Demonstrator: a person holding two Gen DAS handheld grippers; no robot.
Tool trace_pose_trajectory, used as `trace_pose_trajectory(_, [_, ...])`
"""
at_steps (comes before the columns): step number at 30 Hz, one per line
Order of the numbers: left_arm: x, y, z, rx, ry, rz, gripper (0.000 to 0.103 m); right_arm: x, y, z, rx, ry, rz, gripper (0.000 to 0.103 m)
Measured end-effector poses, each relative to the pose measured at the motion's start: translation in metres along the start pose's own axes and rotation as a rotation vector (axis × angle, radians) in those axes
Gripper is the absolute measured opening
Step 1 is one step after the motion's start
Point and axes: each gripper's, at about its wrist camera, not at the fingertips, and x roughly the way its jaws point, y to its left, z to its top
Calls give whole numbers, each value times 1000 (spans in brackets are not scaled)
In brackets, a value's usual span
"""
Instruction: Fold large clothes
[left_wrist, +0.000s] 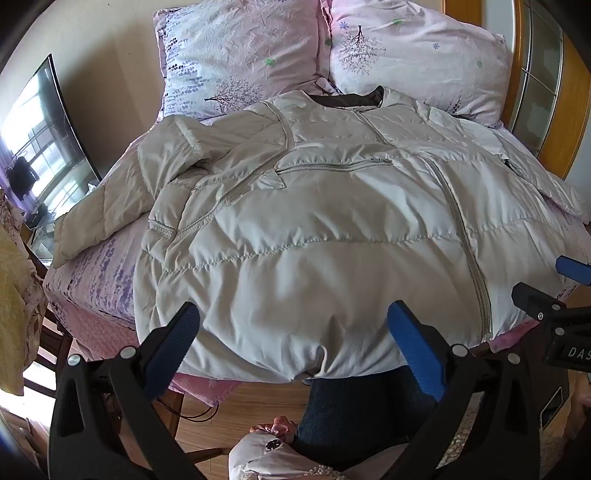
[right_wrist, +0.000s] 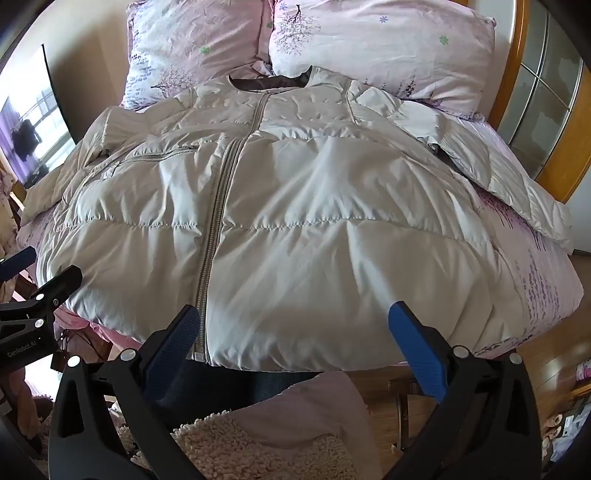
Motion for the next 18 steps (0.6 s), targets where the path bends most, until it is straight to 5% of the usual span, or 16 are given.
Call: trace_pose_trajectory(18, [0, 1, 0, -2, -2, -2, 101, -4, -3, 1, 14, -8, 6, 102])
